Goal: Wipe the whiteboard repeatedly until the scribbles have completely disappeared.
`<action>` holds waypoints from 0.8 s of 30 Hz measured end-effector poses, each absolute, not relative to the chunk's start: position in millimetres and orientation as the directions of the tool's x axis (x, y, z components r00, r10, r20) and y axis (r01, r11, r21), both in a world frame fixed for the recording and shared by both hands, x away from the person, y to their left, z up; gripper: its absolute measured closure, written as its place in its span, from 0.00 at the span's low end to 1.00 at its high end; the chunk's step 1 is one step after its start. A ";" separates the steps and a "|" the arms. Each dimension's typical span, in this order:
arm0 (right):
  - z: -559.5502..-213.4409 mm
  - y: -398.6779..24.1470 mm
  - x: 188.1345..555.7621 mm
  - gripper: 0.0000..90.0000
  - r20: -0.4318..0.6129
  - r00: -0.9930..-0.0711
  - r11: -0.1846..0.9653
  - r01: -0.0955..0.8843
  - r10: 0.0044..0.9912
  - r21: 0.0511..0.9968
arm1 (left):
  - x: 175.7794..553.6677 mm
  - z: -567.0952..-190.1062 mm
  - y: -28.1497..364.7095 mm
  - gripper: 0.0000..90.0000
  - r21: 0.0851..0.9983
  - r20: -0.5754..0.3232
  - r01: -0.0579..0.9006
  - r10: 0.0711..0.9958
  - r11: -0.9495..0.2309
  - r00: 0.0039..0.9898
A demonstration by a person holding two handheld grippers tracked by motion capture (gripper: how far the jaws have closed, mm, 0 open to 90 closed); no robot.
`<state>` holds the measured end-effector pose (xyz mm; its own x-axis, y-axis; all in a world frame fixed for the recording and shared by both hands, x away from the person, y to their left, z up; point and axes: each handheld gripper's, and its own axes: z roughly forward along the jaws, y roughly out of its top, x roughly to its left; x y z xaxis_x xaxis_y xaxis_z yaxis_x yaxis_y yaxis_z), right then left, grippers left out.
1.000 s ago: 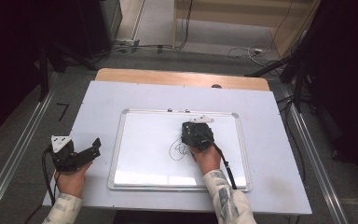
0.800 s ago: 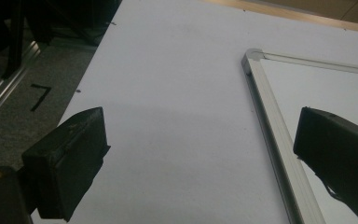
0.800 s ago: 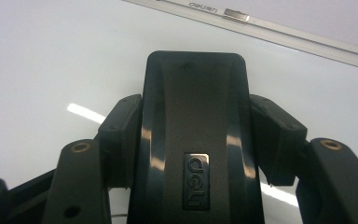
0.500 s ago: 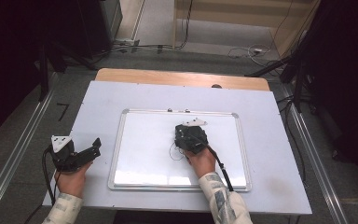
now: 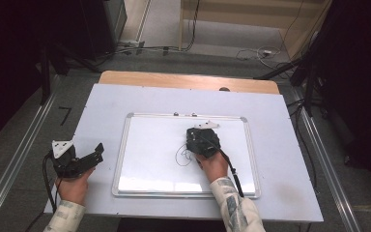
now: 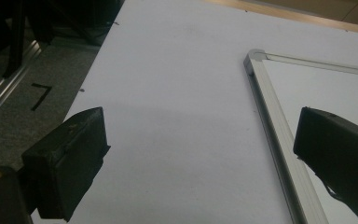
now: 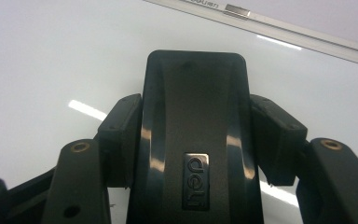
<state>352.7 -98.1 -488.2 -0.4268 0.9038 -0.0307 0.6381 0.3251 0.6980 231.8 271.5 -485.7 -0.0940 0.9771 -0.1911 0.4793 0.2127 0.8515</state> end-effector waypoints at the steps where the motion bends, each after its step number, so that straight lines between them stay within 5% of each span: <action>1: -488.1 -99.5 352.9 0.43 -0.029 -0.424 0.322 0.640 0.905 0.697 | 231.7 -485.7 271.6 0.04 0.851 -0.191 0.479 0.977 0.213 -0.094; 24: -488.8 -100.6 343.0 0.43 -0.034 -0.424 0.325 0.636 0.905 0.700 | 232.2 -485.8 269.9 0.04 0.852 -0.188 0.481 0.978 0.208 -0.091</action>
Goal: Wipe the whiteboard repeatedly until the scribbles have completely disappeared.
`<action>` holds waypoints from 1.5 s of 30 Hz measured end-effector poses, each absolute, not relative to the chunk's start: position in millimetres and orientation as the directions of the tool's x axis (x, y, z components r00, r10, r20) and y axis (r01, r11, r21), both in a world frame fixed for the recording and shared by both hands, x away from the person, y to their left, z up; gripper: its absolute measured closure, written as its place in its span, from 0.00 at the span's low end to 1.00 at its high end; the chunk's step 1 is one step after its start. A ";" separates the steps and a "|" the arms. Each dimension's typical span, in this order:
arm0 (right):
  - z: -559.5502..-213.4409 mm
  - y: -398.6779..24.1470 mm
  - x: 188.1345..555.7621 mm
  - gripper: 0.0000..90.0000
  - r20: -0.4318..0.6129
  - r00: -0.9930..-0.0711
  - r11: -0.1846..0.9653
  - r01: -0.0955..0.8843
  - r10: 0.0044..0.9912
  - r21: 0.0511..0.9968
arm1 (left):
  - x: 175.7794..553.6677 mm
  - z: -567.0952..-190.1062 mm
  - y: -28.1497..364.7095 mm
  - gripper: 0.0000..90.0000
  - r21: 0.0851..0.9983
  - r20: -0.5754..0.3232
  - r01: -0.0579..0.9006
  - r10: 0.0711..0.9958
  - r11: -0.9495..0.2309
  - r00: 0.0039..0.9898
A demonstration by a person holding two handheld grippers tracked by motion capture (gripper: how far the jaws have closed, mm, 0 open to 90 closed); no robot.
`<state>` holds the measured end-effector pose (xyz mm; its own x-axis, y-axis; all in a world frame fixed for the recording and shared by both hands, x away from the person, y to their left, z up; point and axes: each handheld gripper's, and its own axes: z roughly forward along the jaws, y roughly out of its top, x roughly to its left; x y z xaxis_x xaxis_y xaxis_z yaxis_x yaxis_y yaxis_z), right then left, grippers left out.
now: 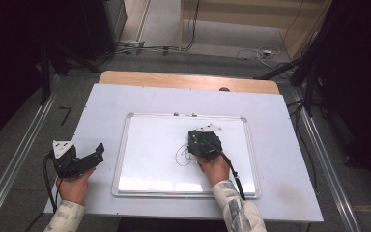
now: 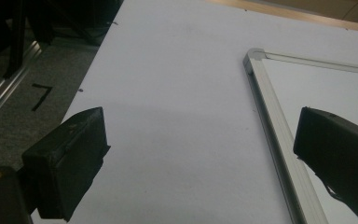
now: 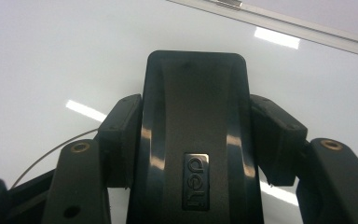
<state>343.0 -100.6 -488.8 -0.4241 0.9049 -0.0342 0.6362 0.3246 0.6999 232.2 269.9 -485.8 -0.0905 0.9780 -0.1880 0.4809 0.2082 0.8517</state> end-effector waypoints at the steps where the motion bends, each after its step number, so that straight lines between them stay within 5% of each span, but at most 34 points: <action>1: -488.9 -99.6 342.6 0.43 -0.032 -0.424 0.323 0.636 0.905 0.701 | 232.2 -485.8 269.9 0.04 0.852 -0.188 0.481 0.978 0.208 -0.091; 45: -489.8 -60.5 329.6 0.43 -0.023 -0.499 0.371 0.611 0.866 0.699 | 232.9 -485.5 269.8 0.04 0.852 -0.187 0.481 0.979 0.205 -0.085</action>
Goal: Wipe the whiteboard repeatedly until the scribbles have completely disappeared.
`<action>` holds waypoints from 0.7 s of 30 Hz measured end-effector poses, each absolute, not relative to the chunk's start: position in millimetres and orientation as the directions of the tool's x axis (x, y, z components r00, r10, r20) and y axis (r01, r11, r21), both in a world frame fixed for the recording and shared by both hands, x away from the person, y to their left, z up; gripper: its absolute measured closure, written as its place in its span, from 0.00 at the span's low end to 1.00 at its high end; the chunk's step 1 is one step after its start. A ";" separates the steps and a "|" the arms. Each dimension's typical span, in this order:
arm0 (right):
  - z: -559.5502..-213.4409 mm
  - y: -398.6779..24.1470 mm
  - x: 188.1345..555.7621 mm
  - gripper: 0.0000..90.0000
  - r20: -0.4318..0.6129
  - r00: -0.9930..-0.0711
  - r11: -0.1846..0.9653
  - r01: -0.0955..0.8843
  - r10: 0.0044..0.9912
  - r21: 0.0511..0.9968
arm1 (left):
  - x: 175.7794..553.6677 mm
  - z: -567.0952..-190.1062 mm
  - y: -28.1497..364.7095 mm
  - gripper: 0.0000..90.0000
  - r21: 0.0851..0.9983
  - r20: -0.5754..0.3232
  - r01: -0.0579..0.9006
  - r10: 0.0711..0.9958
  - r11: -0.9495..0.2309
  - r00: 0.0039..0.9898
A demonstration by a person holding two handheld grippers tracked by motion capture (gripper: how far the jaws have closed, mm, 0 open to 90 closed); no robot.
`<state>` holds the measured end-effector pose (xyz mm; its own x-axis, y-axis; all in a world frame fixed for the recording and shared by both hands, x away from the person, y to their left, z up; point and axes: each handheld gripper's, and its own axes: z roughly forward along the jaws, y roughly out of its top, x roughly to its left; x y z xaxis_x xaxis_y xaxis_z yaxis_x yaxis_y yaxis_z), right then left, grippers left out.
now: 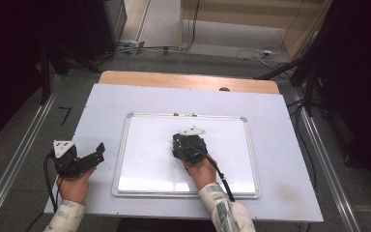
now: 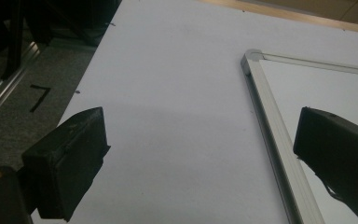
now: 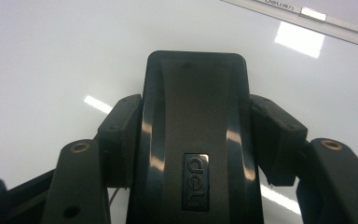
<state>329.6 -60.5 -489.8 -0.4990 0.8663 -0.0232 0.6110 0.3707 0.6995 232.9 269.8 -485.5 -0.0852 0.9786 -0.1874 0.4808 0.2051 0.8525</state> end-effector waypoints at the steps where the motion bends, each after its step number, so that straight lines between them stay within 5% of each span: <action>1: -489.6 -61.5 330.3 0.43 -0.025 -0.497 0.372 0.613 0.867 0.697 | 232.7 -485.5 270.1 0.04 0.852 -0.188 0.481 0.978 0.206 -0.086; 21: -489.3 -92.7 329.5 0.43 -0.025 -0.442 0.331 0.634 0.897 0.698 | 233.7 -485.9 268.7 0.04 0.853 -0.186 0.480 0.979 0.205 -0.088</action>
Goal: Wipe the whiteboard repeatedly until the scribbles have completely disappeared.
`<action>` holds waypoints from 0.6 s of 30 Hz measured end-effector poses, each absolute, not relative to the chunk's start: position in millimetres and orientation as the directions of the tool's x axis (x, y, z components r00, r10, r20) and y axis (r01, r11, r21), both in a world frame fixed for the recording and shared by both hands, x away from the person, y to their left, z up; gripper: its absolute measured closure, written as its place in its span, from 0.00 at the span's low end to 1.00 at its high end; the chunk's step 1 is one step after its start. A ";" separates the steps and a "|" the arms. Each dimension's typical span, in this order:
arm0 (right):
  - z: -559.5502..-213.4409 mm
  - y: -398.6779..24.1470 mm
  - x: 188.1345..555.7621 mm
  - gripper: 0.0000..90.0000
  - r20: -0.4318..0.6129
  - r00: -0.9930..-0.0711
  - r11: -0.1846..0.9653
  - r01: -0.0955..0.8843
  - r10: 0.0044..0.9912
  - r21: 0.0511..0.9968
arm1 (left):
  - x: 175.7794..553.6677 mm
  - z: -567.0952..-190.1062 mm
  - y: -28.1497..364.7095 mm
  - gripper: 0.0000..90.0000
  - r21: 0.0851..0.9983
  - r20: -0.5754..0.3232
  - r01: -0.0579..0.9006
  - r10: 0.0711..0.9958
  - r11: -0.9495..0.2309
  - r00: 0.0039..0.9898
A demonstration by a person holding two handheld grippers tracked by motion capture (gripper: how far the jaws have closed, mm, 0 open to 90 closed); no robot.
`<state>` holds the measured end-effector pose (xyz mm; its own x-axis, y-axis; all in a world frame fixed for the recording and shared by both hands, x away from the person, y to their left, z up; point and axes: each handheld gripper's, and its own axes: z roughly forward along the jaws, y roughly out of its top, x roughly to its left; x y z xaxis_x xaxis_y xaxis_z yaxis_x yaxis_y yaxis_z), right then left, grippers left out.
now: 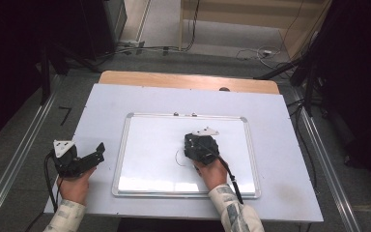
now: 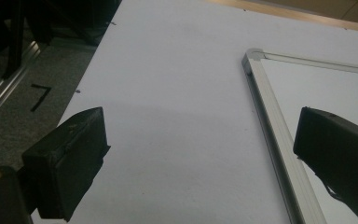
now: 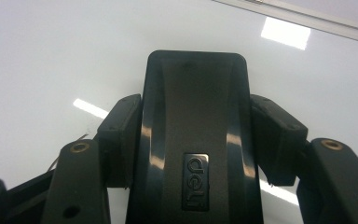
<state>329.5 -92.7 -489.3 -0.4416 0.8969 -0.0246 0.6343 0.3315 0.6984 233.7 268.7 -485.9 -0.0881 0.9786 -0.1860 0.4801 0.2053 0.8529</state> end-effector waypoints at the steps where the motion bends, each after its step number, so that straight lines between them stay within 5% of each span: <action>1: -489.3 -92.7 329.5 0.43 -0.025 -0.442 0.331 0.634 0.897 0.698 | 233.6 -485.8 268.6 0.04 0.853 -0.185 0.480 0.979 0.205 -0.088; 18: -490.9 -43.2 315.9 0.43 -0.024 -0.496 0.367 0.610 0.868 0.702 | 233.4 -485.2 268.1 0.04 0.855 -0.184 0.478 0.979 0.201 -0.084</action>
